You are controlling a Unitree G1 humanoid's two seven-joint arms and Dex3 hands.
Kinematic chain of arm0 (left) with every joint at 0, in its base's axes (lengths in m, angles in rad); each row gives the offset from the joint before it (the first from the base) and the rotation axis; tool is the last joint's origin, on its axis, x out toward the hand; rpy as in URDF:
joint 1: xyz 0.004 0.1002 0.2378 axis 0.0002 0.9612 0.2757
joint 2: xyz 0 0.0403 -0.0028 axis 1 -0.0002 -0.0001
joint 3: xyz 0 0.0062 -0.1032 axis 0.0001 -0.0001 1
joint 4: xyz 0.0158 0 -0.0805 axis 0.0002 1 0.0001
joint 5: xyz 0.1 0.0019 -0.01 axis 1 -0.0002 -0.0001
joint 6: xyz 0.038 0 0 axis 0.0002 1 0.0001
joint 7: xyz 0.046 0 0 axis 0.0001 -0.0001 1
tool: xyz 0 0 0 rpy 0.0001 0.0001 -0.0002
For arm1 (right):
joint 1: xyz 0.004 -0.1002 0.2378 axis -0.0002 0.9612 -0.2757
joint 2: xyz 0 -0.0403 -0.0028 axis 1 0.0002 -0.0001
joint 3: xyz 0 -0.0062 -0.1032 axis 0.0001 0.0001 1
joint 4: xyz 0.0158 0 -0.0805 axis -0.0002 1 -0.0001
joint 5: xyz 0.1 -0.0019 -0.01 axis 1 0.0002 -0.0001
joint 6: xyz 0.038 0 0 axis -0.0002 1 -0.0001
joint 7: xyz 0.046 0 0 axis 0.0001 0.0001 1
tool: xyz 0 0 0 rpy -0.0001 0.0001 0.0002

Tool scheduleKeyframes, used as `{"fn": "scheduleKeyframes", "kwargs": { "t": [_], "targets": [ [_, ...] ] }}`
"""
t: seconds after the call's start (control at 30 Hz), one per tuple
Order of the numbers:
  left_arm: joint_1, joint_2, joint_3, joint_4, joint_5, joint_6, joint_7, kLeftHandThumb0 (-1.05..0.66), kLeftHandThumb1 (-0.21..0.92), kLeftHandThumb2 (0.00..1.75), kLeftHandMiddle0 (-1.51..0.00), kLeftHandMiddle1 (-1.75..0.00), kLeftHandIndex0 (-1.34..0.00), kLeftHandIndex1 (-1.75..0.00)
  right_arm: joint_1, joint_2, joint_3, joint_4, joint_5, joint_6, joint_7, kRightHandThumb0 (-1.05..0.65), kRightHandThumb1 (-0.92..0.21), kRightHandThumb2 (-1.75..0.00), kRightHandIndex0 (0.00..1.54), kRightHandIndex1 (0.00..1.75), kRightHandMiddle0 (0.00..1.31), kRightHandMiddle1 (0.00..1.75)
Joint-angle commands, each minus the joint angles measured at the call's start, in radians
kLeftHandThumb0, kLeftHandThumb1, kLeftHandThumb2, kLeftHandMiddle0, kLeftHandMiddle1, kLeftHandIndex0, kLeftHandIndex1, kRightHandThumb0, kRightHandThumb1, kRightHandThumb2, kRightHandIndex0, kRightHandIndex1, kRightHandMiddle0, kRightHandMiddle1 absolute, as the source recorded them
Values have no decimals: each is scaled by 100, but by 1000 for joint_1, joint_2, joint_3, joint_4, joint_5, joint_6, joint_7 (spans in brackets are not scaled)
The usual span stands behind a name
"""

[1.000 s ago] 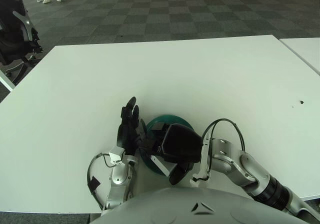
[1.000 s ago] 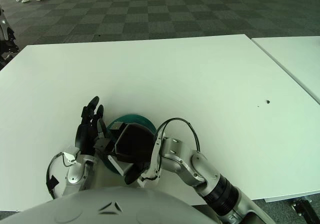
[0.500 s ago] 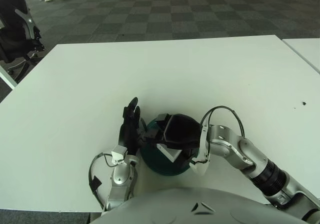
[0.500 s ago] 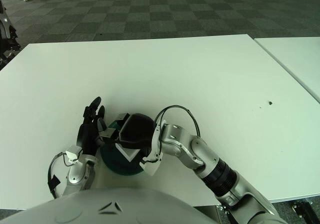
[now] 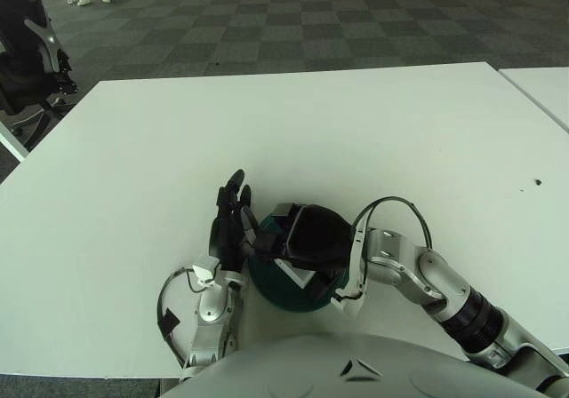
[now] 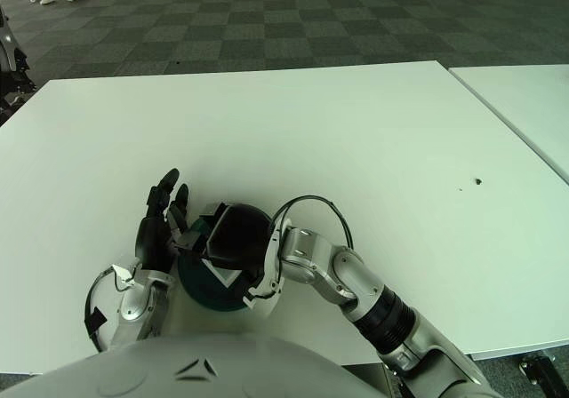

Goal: Put the charger into the plate.

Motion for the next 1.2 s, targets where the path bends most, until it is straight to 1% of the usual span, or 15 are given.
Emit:
{"fn": "scheduleKeyframes", "kwargs": {
  "t": [0.0,0.03,0.13,0.27,0.37,0.43,0.6,0.67,0.77,0.93,1.0,1.03,1.1,1.13,1.17],
  "targets": [
    [9,-32,11,50,-34,49,-11,-88,92,99,-25,-1,0,-58,-13,-1,-19,18,-6,-16,-43,-70,-85,-71,75,175,28,175],
    [8,-33,13,53,-35,47,-11,-88,92,99,-25,-1,0,-58,-14,-1,-19,21,-3,-18,-45,-77,-88,-70,73,175,27,175],
    [4,-38,16,58,-38,44,-8,-87,92,99,-26,-1,0,-59,-15,-2,-25,29,11,-25,-54,-89,-91,-73,70,175,27,175],
    [6,-42,15,58,-40,44,-3,-87,92,98,-26,-1,0,-59,-14,0,-32,31,17,-26,-56,-95,-92,-76,68,175,27,175],
    [7,-42,14,56,-44,44,-4,-87,92,99,-26,-1,0,-59,-13,-1,-35,28,15,-23,-49,-98,-92,-79,65,175,25,173],
    [8,-41,14,56,-46,42,-7,-87,92,99,-26,-1,0,-58,-15,-4,-37,25,11,-23,-47,-100,-92,-82,62,175,20,164],
    [7,-39,12,63,-48,28,-18,-88,92,102,-28,-1,0,-55,-15,-6,-39,24,20,-25,-36,-103,-92,-85,54,175,16,144],
    [7,-39,12,68,-47,15,-23,-89,92,103,-28,-1,0,-54,-13,-10,-40,20,36,-20,-13,-104,-92,-87,48,175,15,139],
    [9,-39,13,72,-46,1,-27,-90,92,104,-30,-2,0,-56,-13,-22,-46,14,59,-15,21,-105,-92,-92,33,175,12,127],
    [13,-46,16,74,-66,-12,-37,-91,92,104,-32,-2,0,-59,-12,-52,-76,11,32,-44,-24,-105,-92,-98,24,175,11,123],
    [16,-44,15,79,-65,-19,-36,-91,92,104,-32,-2,0,-59,-15,-81,-84,23,-3,-75,-64,-103,-92,-98,18,168,9,121],
    [16,-43,15,81,-64,-22,-36,-91,92,104,-32,-2,0,-59,-16,-93,-87,28,-17,-88,-79,-102,-92,-99,15,150,6,115],
    [18,-39,14,87,-65,-28,-42,-91,92,104,-31,-1,0,-58,-20,-108,-85,24,-30,-95,-65,-101,-92,-101,13,124,3,103],
    [19,-37,14,88,-66,-30,-44,-91,92,103,-30,-1,0,-56,-21,-109,-85,21,-31,-93,-53,-101,-92,-102,14,89,2,86],
    [20,-36,14,89,-66,-31,-46,-91,92,103,-29,-1,0,-55,-21,-110,-84,19,-32,-92,-47,-102,-92,-103,17,62,1,74]
  ]
}}
